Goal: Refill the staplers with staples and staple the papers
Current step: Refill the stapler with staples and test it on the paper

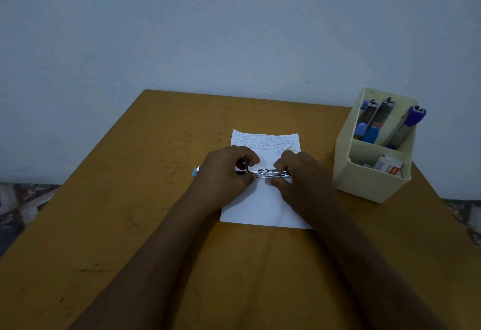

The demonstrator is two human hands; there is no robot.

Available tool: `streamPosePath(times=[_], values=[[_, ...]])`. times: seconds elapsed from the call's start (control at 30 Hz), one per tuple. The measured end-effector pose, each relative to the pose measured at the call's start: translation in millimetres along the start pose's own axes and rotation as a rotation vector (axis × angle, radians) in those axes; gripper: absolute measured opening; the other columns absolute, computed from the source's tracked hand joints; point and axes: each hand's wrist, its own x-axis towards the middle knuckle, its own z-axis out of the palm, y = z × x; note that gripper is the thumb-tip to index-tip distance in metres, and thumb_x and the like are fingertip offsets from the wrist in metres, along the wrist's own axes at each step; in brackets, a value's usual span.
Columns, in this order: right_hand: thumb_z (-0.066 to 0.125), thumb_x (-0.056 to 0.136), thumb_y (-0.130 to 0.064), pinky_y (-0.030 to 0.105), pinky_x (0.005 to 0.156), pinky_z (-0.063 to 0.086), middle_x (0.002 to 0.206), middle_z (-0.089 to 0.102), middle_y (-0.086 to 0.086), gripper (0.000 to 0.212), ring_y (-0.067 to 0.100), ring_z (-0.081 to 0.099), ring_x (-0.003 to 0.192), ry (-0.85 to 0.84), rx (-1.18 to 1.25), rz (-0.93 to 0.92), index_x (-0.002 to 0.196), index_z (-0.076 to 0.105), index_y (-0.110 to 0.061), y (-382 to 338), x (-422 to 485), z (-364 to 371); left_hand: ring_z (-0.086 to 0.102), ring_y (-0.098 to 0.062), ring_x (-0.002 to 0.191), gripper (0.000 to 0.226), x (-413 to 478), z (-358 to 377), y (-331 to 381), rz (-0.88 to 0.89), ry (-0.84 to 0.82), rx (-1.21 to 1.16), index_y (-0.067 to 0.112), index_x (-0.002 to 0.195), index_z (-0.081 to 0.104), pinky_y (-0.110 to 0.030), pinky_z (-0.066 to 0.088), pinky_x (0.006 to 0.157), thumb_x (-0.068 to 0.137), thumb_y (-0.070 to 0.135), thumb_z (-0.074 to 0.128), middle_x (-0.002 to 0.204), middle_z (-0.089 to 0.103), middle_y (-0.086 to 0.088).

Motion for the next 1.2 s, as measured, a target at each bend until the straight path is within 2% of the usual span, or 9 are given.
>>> streamPosePath(times=[0.27, 0.43, 0.53, 0.7, 0.77, 0.83, 0.93, 1.07, 1.2], values=[[0.076, 0.073, -0.032, 0.031, 0.064, 0.042, 0.080, 0.062, -0.002, 0.021, 0.016, 0.051, 0.075, -0.058, 0.121, -0.029, 0.079, 0.062, -0.017, 4.6, 0.3, -2.9, 0.062, -0.003, 0.083, 0.029, 0.6, -3.5, -5.1, -0.021, -0.018, -0.012, 0.020, 0.107, 0.067, -0.006, 0.044, 0.076, 0.081, 0.006, 0.072, 0.091, 0.069, 0.007], [0.074, 0.075, -0.022, 0.011, 0.064, 0.033, 0.087, 0.065, -0.005, 0.018, 0.009, 0.051, 0.076, -0.078, 0.175, -0.018, 0.090, 0.065, -0.019, 8.1, -1.7, -4.6, 0.063, -0.005, 0.085, 0.022, 1.0, -3.8, -5.1, 0.028, 0.043, -0.007, 0.017, 0.103, 0.070, -0.001, 0.040, 0.073, 0.085, 0.004, 0.066, 0.093, 0.071, 0.003], [0.075, 0.076, -0.024, 0.012, 0.068, 0.038, 0.092, 0.066, -0.007, 0.025, 0.004, 0.050, 0.077, -0.103, 0.208, 0.024, 0.098, 0.066, -0.020, 6.9, -0.1, -4.2, 0.062, -0.005, 0.086, 0.022, 0.6, -4.6, -2.7, 0.073, 0.083, -0.003, 0.017, 0.101, 0.070, -0.002, 0.039, 0.074, 0.086, 0.002, 0.064, 0.093, 0.071, 0.005], [0.074, 0.077, -0.020, 0.014, 0.067, 0.035, 0.096, 0.069, 0.000, 0.024, 0.004, 0.047, 0.076, -0.094, 0.243, -0.008, 0.101, 0.070, -0.016, 1.6, 0.0, -8.0, 0.058, 0.012, 0.084, 0.023, -0.5, -5.2, 0.9, 0.112, 0.132, -0.019, 0.018, 0.100, 0.068, -0.006, 0.044, 0.078, 0.087, 0.000, 0.063, 0.094, 0.066, 0.013], [0.074, 0.077, -0.018, 0.020, 0.070, 0.037, 0.096, 0.071, 0.001, 0.024, 0.009, 0.052, 0.079, -0.096, 0.252, -0.013, 0.101, 0.072, -0.014, 0.8, -0.5, -7.4, 0.060, 0.007, 0.086, 0.024, -0.8, -5.0, 2.3, 0.143, 0.171, -0.015, 0.019, 0.099, 0.068, -0.016, 0.049, 0.080, 0.086, -0.001, 0.063, 0.093, 0.066, 0.014], [0.076, 0.075, -0.018, 0.017, 0.068, 0.037, 0.089, 0.071, -0.003, 0.023, 0.002, 0.053, 0.073, -0.064, 0.297, 0.003, 0.098, 0.074, -0.016, 1.0, -0.8, -5.3, 0.059, -0.006, 0.087, 0.023, -0.4, -4.8, 3.6, 0.214, 0.219, 0.042, 0.017, 0.097, 0.068, -0.034, 0.052, 0.080, 0.083, 0.000, 0.063, 0.093, 0.068, 0.009], [0.078, 0.073, -0.020, 0.014, 0.065, 0.037, 0.078, 0.064, -0.013, 0.020, -0.002, 0.052, 0.067, -0.032, 0.365, 0.048, 0.093, 0.074, -0.019, 1.0, -1.2, -2.9, 0.046, -0.002, 0.081, 0.019, 0.8, -4.9, 4.8, 0.279, 0.260, 0.135, 0.015, 0.095, 0.067, -0.035, 0.045, 0.080, 0.081, 0.004, 0.062, 0.089, 0.066, 0.008], [0.077, 0.075, -0.022, 0.007, 0.066, 0.037, 0.084, 0.065, -0.010, 0.026, 0.002, 0.053, 0.071, 0.009, 0.366, 0.009, 0.100, 0.071, -0.019, -4.3, -3.1, -5.4, 0.061, -0.013, 0.088, 0.025, 0.4, -5.1, 4.0, 0.267, 0.210, 0.120, 0.016, 0.102, 0.065, -0.041, 0.052, 0.080, 0.082, 0.002, 0.065, 0.093, 0.069, 0.007], [0.065, 0.079, -0.019, 0.016, 0.067, 0.034, 0.088, 0.072, 0.003, 0.021, 0.007, 0.052, 0.077, 0.049, 0.246, -0.188, 0.099, 0.072, -0.014, -7.7, -3.0, -8.0, 0.066, -0.006, 0.091, 0.028, -0.8, -6.9, 4.3, 0.168, 0.181, -0.045, 0.018, 0.106, 0.063, -0.022, 0.055, 0.078, 0.085, -0.001, 0.063, 0.094, 0.070, 0.005]])
